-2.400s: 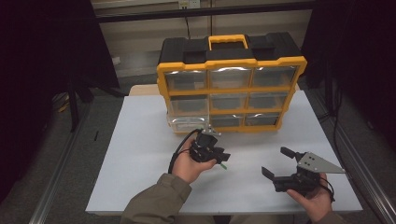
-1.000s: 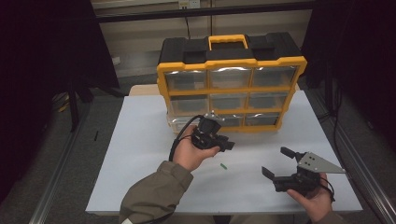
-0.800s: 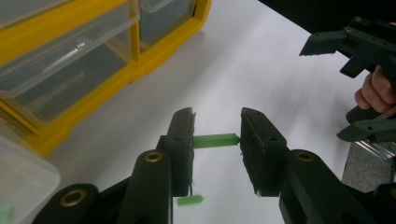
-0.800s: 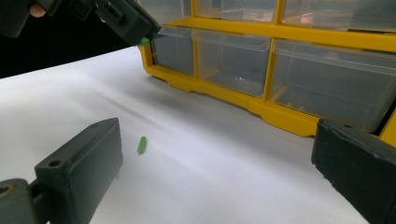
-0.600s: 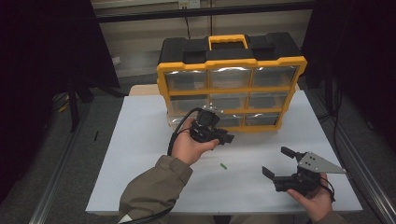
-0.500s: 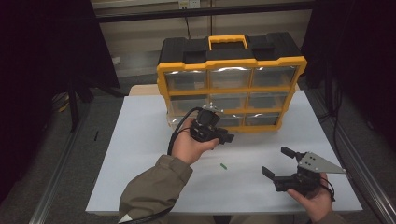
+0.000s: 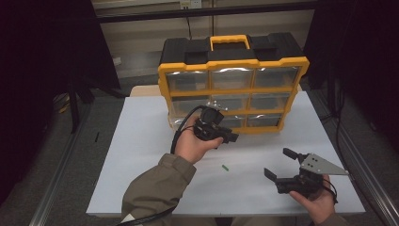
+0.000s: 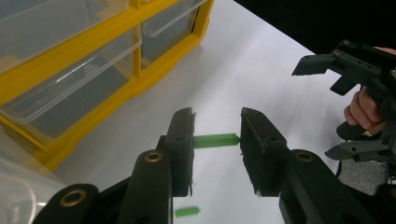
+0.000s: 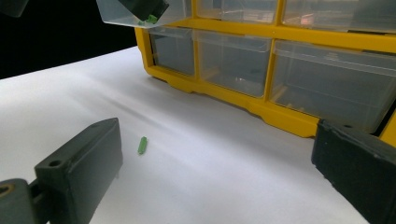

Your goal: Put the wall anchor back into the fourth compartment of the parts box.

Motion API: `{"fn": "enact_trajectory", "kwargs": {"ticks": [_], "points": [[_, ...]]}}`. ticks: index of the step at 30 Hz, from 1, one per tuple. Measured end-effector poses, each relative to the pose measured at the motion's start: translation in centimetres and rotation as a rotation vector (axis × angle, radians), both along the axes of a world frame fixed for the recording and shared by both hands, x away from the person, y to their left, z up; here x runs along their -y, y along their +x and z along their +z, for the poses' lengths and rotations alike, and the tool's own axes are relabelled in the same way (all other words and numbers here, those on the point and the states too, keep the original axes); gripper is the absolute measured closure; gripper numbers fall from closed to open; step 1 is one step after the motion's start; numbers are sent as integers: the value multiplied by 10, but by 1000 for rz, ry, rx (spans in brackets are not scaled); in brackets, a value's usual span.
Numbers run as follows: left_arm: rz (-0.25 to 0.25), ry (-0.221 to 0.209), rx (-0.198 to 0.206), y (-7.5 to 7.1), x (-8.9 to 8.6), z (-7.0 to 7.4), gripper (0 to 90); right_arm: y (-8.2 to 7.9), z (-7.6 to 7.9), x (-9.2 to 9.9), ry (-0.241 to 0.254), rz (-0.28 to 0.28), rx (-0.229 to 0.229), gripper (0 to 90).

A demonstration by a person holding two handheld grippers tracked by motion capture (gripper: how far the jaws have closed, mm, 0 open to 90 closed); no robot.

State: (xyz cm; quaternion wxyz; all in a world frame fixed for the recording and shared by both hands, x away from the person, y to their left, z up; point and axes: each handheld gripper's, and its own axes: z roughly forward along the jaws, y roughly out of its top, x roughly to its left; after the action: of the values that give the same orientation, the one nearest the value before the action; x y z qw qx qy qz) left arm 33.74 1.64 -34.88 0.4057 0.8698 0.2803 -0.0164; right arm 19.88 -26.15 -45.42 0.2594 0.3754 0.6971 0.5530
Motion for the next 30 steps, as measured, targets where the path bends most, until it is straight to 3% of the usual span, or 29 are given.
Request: {"fn": "enact_trajectory", "kwargs": {"ticks": [7, 30], "points": [[-20, 21, 3, 0, 2, 3, 656, 0, 0, 0, -1, -1, 0, 18], [-28, -5, 27, 0, 11, 27, 657, 0, 0, 0, 0, 0, 0, 20]]}}
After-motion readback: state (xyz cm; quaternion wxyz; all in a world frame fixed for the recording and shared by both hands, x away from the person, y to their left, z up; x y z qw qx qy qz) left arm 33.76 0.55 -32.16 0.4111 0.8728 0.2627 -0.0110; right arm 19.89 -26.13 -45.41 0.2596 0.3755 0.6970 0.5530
